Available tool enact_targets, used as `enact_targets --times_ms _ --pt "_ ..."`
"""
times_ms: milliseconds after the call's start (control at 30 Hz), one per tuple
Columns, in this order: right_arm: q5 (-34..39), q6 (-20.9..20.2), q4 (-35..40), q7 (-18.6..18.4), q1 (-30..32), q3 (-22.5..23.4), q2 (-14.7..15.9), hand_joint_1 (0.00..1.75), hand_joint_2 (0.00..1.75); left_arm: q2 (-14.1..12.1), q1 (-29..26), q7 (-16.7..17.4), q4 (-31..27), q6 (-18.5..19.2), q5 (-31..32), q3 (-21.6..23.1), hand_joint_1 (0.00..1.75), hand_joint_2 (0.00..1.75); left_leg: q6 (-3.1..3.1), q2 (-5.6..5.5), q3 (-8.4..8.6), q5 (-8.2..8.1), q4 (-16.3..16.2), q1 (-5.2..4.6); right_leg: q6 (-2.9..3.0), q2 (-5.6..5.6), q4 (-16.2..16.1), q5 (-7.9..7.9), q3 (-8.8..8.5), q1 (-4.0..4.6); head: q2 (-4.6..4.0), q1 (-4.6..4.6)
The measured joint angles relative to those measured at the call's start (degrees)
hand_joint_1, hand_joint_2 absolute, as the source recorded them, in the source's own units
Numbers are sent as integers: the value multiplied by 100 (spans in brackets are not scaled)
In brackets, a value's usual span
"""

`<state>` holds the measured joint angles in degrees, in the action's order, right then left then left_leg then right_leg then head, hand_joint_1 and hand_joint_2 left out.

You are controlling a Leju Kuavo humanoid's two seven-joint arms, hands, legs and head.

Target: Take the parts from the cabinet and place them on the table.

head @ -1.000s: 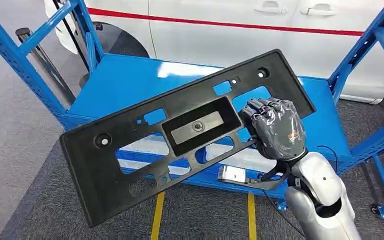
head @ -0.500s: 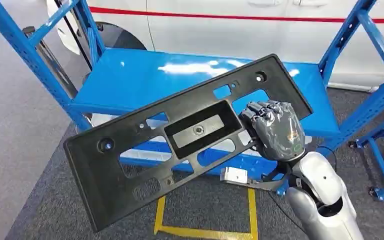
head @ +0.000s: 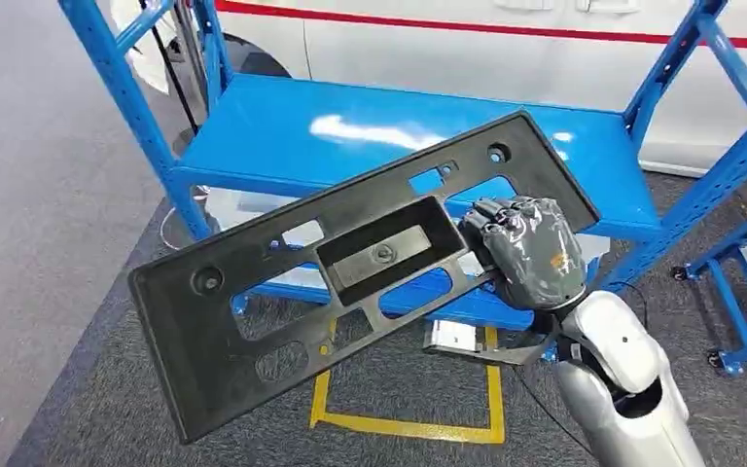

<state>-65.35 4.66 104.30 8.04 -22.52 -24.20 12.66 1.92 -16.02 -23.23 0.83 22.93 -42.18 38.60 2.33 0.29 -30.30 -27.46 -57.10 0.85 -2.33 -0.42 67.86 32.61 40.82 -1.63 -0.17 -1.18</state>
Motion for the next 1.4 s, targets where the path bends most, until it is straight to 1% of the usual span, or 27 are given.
enact_targets --times_ms 33,67,133,200,267,367,400,433,467,533,567,600,633,700,733,767,800,900,933,1000,1033,1067,1100,1167,1233,1300,1400 --pt "11 -11 -9 0 -11 -2 0 175 175 -4 9 0 0 4 2 0 0 175 15 8 -81 80 -5 -15 -9 12 420 249 67 4 0 -4" --pt "20 -20 -24 -2 -18 -4 0 175 175 -4 14 0 0 9 15 0 0 175 17 10 -184 157 -14 -30 -9 16 761 315 89 8 0 0" --pt "24 -39 -57 -9 -27 -15 0 175 175 -4 21 0 0 13 22 0 0 175 2 10 -397 292 -51 -49 20 16 879 -45 -120 32 0 0" --pt "48 -81 -79 -15 -64 -28 0 175 175 -9 27 0 0 18 37 -2 0 175 -19 8 -586 397 -114 -67 97 17 108 -393 -789 57 0 -2" --pt "63 -127 -81 -37 -160 -31 -9 175 175 -11 42 2 -2 33 68 -2 0 175 -70 -3 -676 471 -190 -108 198 14 -964 -55 -1505 127 0 0" --pt "118 -175 -118 -87 -297 -31 -13 175 175 -44 45 11 -2 74 103 -2 0 175 -173 16 -686 654 -117 -70 262 19 -1012 -97 -1437 166 0 4" --pt "133 -197 -133 -103 -322 -28 -22 175 175 -57 33 15 2 87 125 -2 0 175 -219 8 -708 714 -96 -111 310 11 -1056 -184 -1379 121 0 -9" --pt "140 -225 -160 -103 -363 -31 -35 175 175 -92 38 15 4 98 136 -2 0 175 -244 -24 -764 511 -195 -69 362 -41 -1071 -277 -1308 93 0 -2" --pt "144 -238 -177 -105 -378 -31 -52 175 175 -94 39 17 4 118 160 -2 0 175 -284 -24 -855 116 -436 -61 431 -40 -1071 -355 -1211 89 0 13" --pt "151 -251 -208 -105 -400 -31 -68 175 175 -116 55 17 4 120 192 -2 0 175 -352 -20 -1046 -583 -1245 -42 434 -48 -1061 -508 -1020 95 0 13" --pt "151 -262 -225 -105 -416 -31 -74 175 175 -129 70 17 4 127 205 -2 0 175 -374 -20 -1100 -727 -1636 -37 430 -54 -1048 -586 -916 97 0 24" --pt "149 -269 -243 -105 -424 -31 -87 175 175 -138 82 17 4 136 205 -2 0 175 -389 -20 -1097 -670 -1894 -34 421 -54 -1029 -659 -821 97 0 17" --pt "151 -275 -264 -105 -426 -31 -90 175 175 -157 89 17 4 136 212 -2 0 175 -393 -20 -987 -443 -1935 -28 409 -57 -1001 -730 -700 96 0 22" --pt "151 -278 -289 -105 -437 -31 -90 175 175 -184 93 17 4 142 219 -2 0 175 -376 -22 -454 -9 -1371 -22 376 -57 -920 -842 -478 93 0 22" --pt "151 -278 -291 -105 -452 -31 -90 175 175 -192 100 17 4 146 221 -2 0 175 -347 -28 -29 -37 -823 -22 355 -55 -873 -890 -394 93 0 24" --pt "149 -278 -291 -105 -467 -29 -92 175 175 -199 113 17 4 148 225 -2 0 175 -318 -32 406 -312 -211 -47 322 -48 -828 -926 -337 120 0 22" --pt "149 -280 -291 -105 -489 -28 -92 175 175 -212 126 17 4 153 234 -2 0 175 -271 -39 540 -437 123 -55 290 -51 -812 -972 -319 120 0 17" --pt "151 -291 -321 -105 -528 -31 -103 175 175 -227 122 20 4 168 267 -2 0 175 -145 -35 389 -274 76 -82 175 -50 -895 -1183 -307 106 0 15" --pt "151 -295 -336 -105 -531 -31 -103 175 175 -227 122 31 7 179 278 -2 0 175 -88 6 334 -178 107 -36 148 -28 -837 -1067 -270 76 0 15" --pt "151 -328 -369 -109 -555 -31 -103 175 175 -232 135 31 7 184 289 -4 0 175 13 22 153 -31 101 -43 116 5 -348 -349 -99 74 0 4" --pt "151 -334 -387 -116 -564 -31 -105 175 175 -238 138 31 7 186 301 -13 0 175 21 28 54 48 96 -49 97 8 89 2 -5 73 0 0" --pt "153 -339 -404 -122 -573 -31 -109 175 175 -245 141 31 7 188 321 -28 0 175 24 29 -48 134 85 -59 83 8 524 220 72 73 0 2" --pt "155 -343 -415 -122 -578 -31 -111 175 175 -247 145 31 7 195 326 -39 0 175 19 30 -153 200 65 -61 76 10 780 246 82 73 0 4" --pt "155 -365 -459 -129 -605 -31 -120 175 175 -247 150 35 7 208 345 -50 0 175 -3 29 -409 338 -2 -65 89 12 818 -149 -155 75 0 4" --pt "155 -387 -487 -129 -644 -33 -136 175 175 -247 163 37 7 214 378 -70 0 175 -34 27 -626 448 -92 -66 144 13 39 -458 -820 82 0 2" --pt "157 -391 -494 -131 -698 -35 -146 175 175 -247 173 39 4 216 380 -90 0 175 -96 13 -719 525 -166 -95 218 15 -1015 -27 -1497 141 0 6" --pt "184 -404 -514 -133 -744 -35 -160 175 175 -264 169 46 4 223 400 -96 0 175 -199 21 -727 722 -83 -73 298 23 -1003 -123 -1369 178 0 2"
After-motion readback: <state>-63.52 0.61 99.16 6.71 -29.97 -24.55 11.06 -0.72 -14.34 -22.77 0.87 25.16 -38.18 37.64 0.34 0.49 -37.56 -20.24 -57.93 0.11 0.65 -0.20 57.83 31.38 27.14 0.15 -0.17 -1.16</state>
